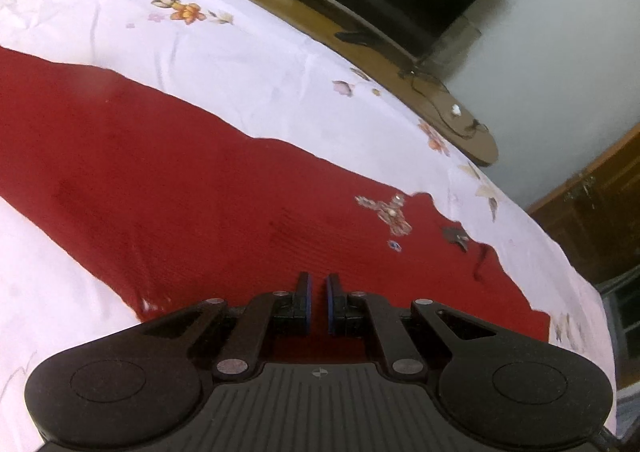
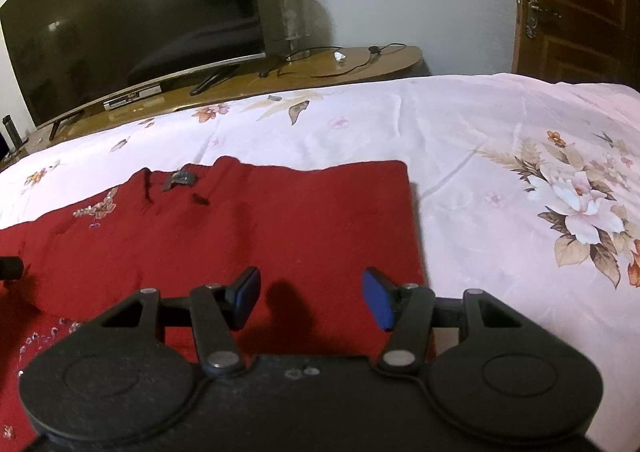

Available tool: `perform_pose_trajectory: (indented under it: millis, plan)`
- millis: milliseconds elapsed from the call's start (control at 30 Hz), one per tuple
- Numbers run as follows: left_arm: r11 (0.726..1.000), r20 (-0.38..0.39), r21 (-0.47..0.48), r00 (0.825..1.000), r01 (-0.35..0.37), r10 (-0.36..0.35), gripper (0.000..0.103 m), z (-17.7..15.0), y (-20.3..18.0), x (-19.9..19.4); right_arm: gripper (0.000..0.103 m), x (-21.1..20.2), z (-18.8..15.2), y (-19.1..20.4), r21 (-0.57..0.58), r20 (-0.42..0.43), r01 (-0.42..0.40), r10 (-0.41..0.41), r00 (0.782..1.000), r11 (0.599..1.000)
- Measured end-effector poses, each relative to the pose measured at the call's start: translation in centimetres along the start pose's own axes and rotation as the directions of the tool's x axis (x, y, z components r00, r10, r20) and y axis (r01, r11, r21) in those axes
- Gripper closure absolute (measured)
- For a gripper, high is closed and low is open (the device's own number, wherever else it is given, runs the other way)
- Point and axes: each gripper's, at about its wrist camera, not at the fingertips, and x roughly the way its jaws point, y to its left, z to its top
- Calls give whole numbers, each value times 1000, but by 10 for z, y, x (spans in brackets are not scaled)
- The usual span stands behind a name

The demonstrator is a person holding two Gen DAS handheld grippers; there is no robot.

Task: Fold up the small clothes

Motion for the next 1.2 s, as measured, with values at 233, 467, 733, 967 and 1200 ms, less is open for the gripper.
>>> perform_pose_trajectory:
  millis: [233, 467, 733, 967, 1200]
  plan:
    - [995, 46, -45, 995, -83, 85, 0, 0, 12, -15, 47, -1, 1, 0, 8, 4, -9, 9, 1000, 1000]
    - [999, 57, -28, 998, -21, 22, 36, -2, 8, -11, 47, 0, -1, 2, 9, 1, -4, 4, 1000, 1000]
    - [997, 48, -63, 998, -37, 40, 102, -6, 7, 6, 48, 0, -2, 1, 9, 5, -2, 1, 1000, 1000]
    - [998, 131, -41, 990, -40, 45, 101, -10, 12, -23, 48, 1, 4, -2, 13, 15, 6, -6, 1000, 1000]
    - [993, 130, -57, 985, -106, 113, 101, -11, 34, -20, 47, 8, 10, -11, 13, 17, 23, -24, 1000, 1000]
